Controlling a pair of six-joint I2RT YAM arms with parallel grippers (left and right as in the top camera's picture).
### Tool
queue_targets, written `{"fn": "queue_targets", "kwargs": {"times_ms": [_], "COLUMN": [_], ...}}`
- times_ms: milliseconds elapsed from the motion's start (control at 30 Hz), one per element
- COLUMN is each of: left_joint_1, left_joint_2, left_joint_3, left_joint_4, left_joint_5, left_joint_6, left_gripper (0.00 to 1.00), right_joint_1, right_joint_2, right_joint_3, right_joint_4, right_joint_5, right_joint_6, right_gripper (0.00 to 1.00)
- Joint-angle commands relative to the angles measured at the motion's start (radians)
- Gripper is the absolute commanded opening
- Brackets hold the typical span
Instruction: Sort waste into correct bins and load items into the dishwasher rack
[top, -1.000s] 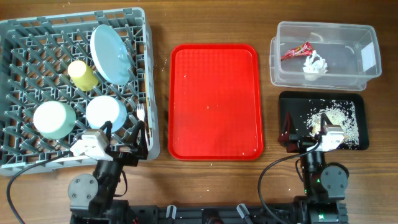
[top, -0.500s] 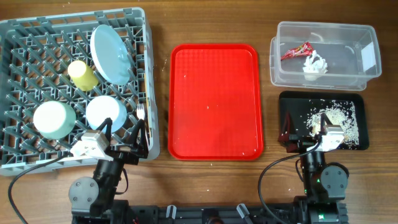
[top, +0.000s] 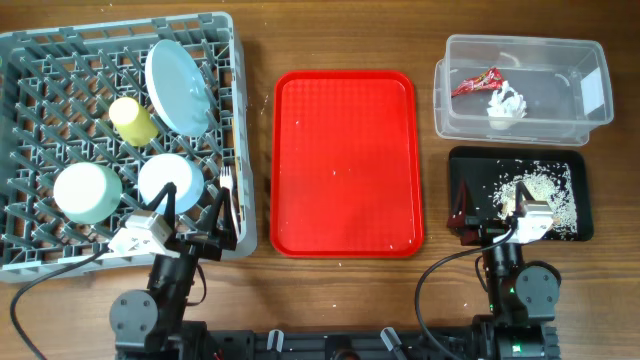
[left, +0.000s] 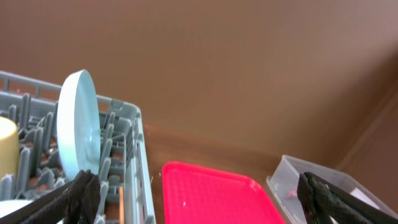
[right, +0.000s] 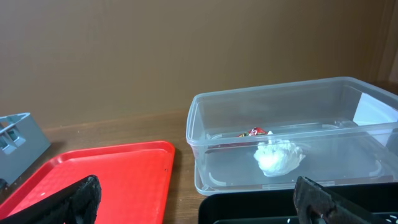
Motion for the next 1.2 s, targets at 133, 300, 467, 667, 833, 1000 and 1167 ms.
{"fn": "queue_targets", "kwargs": {"times_ms": [133, 300, 467, 667, 833, 1000, 1167], "left_joint_1": [0.002, 0.023, 0.040, 0.042, 0.042, 0.042, 0.042], "left_joint_2": [-0.010, -0.010, -0.010, -0.010, -0.010, -0.010, -0.010], "left_joint_3": [-0.183, -0.183, -0.183, -0.183, -0.183, -0.183, -0.183], "left_joint_4": [0.222, 0.212, 0.042, 0.006, 0.006, 0.014, 0.014], "left_joint_5": [-0.019, -0.079, -0.095, -0.087, -0.081, 0.003, 0.000], "left_joint_6": [0.004, 0.005, 0.089, 0.146, 0.162, 0.307, 0.306], "left_gripper": [1.00, 1.00, 1.00, 1.00, 1.00, 1.00, 1.00], "right_joint_1": [-0.005, -0.005, -0.005, -0.005, -0.005, -0.005, -0.005], "right_joint_2": [-0.012, -0.012, -0.012, -0.012, -0.012, -0.012, -0.012], "right_joint_3": [-0.002, -0.002, -0.002, -0.002, -0.002, -0.002, -0.002], "right_joint_4": [0.005, 0.005, 0.005, 0.005, 0.005, 0.005, 0.005], "right_joint_5": [-0.008, -0.008, -0.008, -0.008, -0.008, -0.008, -0.008], "right_joint_6": [-0.018, -0.018, -0.018, -0.018, -0.018, -0.018, -0.019], "right_gripper": [1.00, 1.00, 1.00, 1.00, 1.00, 1.00, 1.00]}}
